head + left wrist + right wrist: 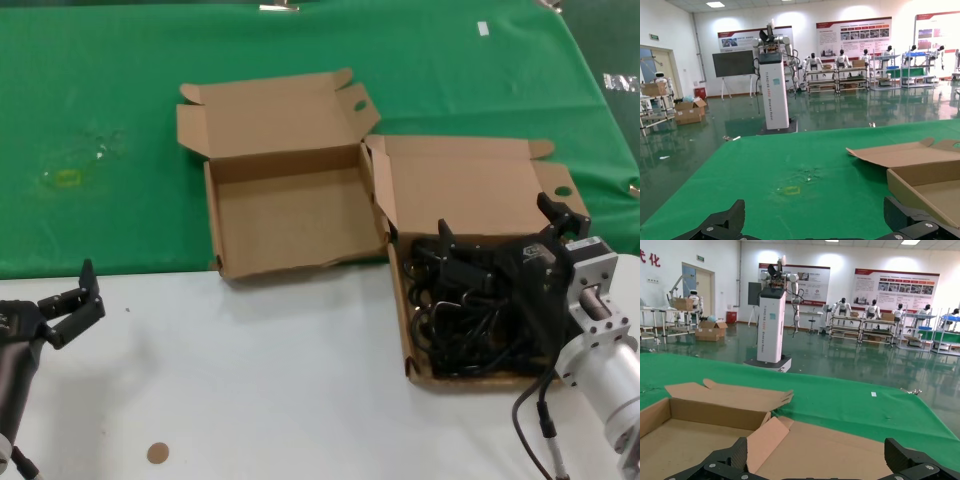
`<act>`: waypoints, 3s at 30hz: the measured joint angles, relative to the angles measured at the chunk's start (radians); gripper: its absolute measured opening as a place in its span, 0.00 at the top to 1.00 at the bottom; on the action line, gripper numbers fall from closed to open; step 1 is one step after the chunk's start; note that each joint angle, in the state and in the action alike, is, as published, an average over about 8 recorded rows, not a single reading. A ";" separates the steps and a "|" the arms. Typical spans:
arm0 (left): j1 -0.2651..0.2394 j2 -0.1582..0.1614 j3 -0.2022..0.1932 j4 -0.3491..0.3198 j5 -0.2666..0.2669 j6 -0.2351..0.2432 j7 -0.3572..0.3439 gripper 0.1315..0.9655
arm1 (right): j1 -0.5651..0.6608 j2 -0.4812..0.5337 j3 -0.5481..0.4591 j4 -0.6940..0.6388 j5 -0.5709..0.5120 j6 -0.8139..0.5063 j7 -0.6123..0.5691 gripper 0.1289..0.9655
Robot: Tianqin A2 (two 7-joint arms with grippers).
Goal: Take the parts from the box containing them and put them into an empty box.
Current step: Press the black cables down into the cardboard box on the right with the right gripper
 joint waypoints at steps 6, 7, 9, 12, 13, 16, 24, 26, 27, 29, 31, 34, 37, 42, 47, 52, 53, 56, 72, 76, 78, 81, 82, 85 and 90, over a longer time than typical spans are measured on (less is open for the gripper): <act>0.000 0.000 0.000 0.000 0.000 0.000 0.000 0.00 | 0.000 0.000 0.000 0.000 0.000 0.000 0.000 0.00; 0.000 0.000 0.000 0.000 0.000 0.000 0.000 0.00 | 0.000 0.000 0.000 0.000 0.000 0.000 0.000 0.00; 0.000 0.000 0.000 0.000 0.000 0.000 0.000 0.00 | 0.000 0.000 0.000 0.000 0.000 0.000 0.000 0.00; 0.000 0.000 0.000 0.000 0.000 0.000 0.000 0.00 | 0.000 0.000 0.000 0.000 0.000 0.000 0.000 0.00; 0.000 0.000 0.000 0.000 0.000 0.000 0.000 0.00 | 0.000 0.000 0.000 0.000 0.000 0.000 0.000 0.00; 0.000 0.000 0.000 0.000 0.000 0.000 0.000 0.00 | 0.000 0.000 0.000 0.000 0.000 0.000 0.000 0.00; 0.000 0.000 0.000 0.000 0.000 0.000 0.000 0.00 | 0.000 0.000 0.000 0.000 0.000 0.000 0.000 0.00; 0.000 0.000 0.000 0.000 0.000 0.000 0.000 0.00 | 0.000 0.000 0.000 0.000 0.000 0.000 0.000 0.00; 0.000 0.000 0.000 0.000 0.000 0.000 0.000 0.00 | 0.000 0.000 0.000 0.000 0.000 0.000 0.000 0.00; 0.000 0.000 0.000 0.000 0.000 0.000 0.000 0.00 | 0.000 0.000 0.000 0.000 0.000 0.000 0.000 0.00; 0.000 0.000 0.000 0.000 0.000 0.000 0.000 0.00 | 0.000 0.000 0.000 0.000 0.000 0.000 0.000 0.00; 0.000 0.000 0.000 0.000 0.000 0.000 0.000 0.00 | 0.000 0.000 0.000 0.000 0.000 0.000 0.000 0.00; 0.000 0.000 0.000 0.000 0.000 0.000 0.000 0.00 | 0.000 0.000 0.000 0.000 0.000 0.000 0.000 0.00; 0.000 0.000 0.000 0.000 0.000 0.000 0.000 0.01 | 0.000 0.000 0.000 0.000 0.000 0.000 0.000 0.00; 0.000 0.000 0.000 0.000 0.000 0.000 0.000 0.05 | 0.001 0.001 -0.003 -0.003 0.001 0.005 0.002 0.00; 0.000 0.000 0.000 0.000 0.000 0.000 0.000 0.09 | 0.004 0.017 -0.020 -0.004 0.013 0.022 0.011 0.00; 0.000 0.000 0.000 0.000 0.000 0.000 0.000 0.11 | 0.005 0.025 -0.026 -0.004 0.018 0.027 0.014 0.00; 0.000 0.000 0.000 0.000 0.000 0.000 0.000 0.17 | 0.013 0.067 -0.057 -0.001 0.042 0.042 0.025 0.00; 0.000 0.000 0.000 0.000 0.000 0.000 0.000 0.51 | 0.181 0.487 -0.182 -0.054 0.093 -0.289 0.096 0.00; 0.000 0.000 0.000 0.000 0.000 0.000 0.000 0.60 | 0.271 0.574 -0.213 -0.097 0.087 -0.463 0.061 0.00; 0.000 0.000 0.000 0.000 0.000 0.000 0.000 0.66 | 0.320 0.610 -0.234 -0.123 0.079 -0.548 0.033 0.00; 0.000 0.000 0.000 0.000 0.000 0.000 0.000 0.75 | 0.398 0.651 -0.267 -0.162 0.054 -0.676 -0.017 0.00; 0.000 0.000 0.000 0.000 0.000 0.000 0.000 0.75 | 0.423 0.661 -0.277 -0.175 0.043 -0.718 -0.034 0.00; 0.000 0.000 0.000 0.000 0.000 0.000 0.000 0.75 | 0.492 0.685 -0.306 -0.206 0.006 -0.841 -0.080 0.00; 0.000 0.000 0.000 0.000 0.000 0.000 0.000 0.85 | 0.590 0.708 -0.353 -0.245 -0.055 -1.034 -0.150 0.00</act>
